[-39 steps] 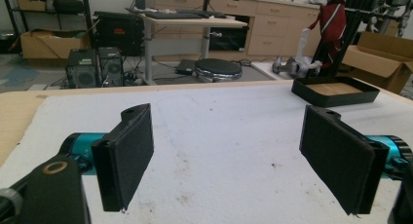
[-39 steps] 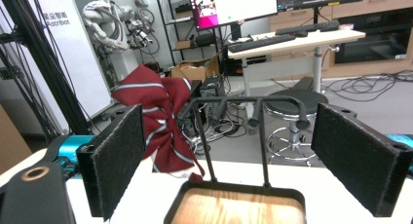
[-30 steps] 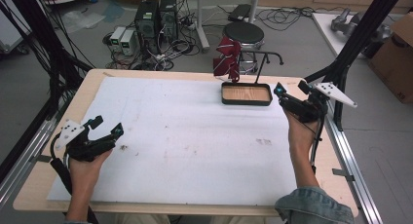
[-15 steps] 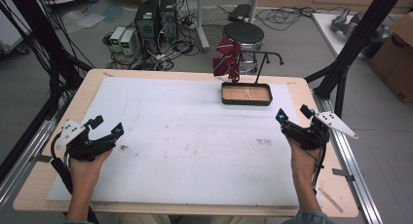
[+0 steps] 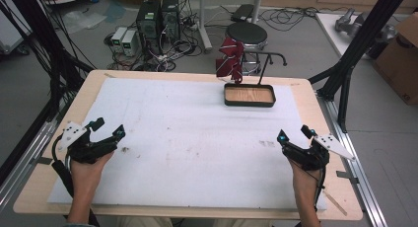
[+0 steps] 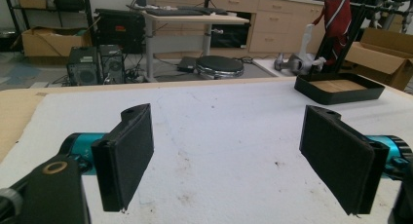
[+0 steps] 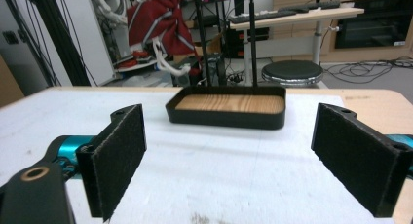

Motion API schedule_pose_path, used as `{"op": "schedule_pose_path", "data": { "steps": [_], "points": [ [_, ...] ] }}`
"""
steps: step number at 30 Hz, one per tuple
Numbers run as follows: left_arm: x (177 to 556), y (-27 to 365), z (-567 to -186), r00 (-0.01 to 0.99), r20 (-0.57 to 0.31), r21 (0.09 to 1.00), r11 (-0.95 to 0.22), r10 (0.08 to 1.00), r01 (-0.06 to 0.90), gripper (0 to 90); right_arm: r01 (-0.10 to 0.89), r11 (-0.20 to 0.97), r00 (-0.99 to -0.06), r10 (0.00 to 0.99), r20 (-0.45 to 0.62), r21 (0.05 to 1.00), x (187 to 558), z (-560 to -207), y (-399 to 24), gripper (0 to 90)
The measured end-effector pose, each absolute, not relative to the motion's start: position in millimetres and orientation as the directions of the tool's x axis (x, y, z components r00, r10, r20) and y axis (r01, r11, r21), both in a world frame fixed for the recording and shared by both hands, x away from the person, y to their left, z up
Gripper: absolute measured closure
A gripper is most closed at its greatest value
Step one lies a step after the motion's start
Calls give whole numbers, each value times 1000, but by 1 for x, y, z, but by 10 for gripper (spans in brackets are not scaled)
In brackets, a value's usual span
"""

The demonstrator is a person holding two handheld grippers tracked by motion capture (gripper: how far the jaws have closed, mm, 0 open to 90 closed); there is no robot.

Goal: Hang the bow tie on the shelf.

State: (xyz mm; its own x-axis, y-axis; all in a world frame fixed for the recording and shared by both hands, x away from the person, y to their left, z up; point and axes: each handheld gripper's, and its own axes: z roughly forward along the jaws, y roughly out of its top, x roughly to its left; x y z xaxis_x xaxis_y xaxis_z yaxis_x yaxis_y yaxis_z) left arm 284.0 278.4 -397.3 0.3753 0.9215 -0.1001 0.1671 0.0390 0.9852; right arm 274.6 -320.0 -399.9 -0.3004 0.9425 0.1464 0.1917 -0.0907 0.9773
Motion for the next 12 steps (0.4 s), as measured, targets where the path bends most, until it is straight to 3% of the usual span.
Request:
{"op": "schedule_pose_path", "data": {
  "steps": [12],
  "points": [
    [284,277,-399,376,-98,984,34,922,173,202,195,-94,-299,942,151,976,268,-407,-319,117]
  ]
}}
